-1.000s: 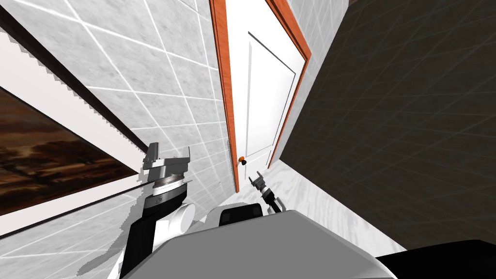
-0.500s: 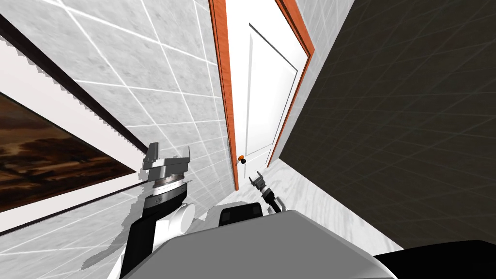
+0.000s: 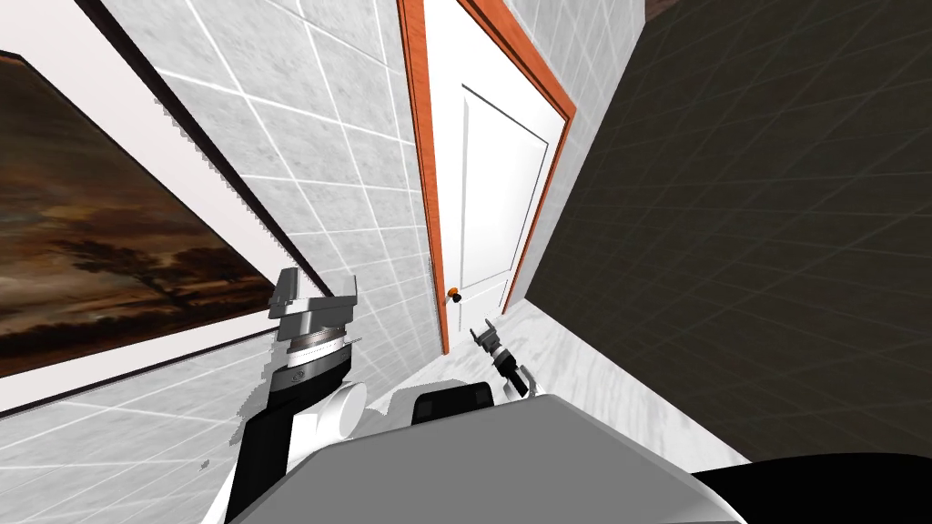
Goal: Pull the door open
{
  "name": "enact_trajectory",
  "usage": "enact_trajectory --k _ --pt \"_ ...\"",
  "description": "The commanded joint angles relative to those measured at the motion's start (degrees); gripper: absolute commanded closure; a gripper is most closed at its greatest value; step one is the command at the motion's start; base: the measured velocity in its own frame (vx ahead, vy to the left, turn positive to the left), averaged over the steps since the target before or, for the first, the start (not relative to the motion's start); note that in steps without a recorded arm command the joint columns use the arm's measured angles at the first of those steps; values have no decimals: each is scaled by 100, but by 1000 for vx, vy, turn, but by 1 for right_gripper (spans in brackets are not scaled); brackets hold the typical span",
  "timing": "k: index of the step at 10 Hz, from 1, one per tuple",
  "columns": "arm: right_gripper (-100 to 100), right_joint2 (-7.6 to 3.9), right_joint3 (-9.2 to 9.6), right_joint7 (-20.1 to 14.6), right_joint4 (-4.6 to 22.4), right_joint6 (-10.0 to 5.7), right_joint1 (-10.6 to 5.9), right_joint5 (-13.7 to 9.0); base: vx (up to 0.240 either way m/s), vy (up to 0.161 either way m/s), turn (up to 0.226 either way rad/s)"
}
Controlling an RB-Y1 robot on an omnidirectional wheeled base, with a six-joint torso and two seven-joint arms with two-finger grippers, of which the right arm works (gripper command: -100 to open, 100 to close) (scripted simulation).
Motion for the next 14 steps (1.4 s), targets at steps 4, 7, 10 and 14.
enact_trajectory --k 4,7,10,14 --pt "-100 88 -265 215 442 3 -371 -69 -20 -13 77" --pt "-100 177 -402 323 656 7 -559 -101 -15 -14 62" --pt "-100 379 -628 512 1005 7 -871 -150 31 -11 95" --pt "-100 546 -765 632 1213 5 -1060 -177 155 28 49"
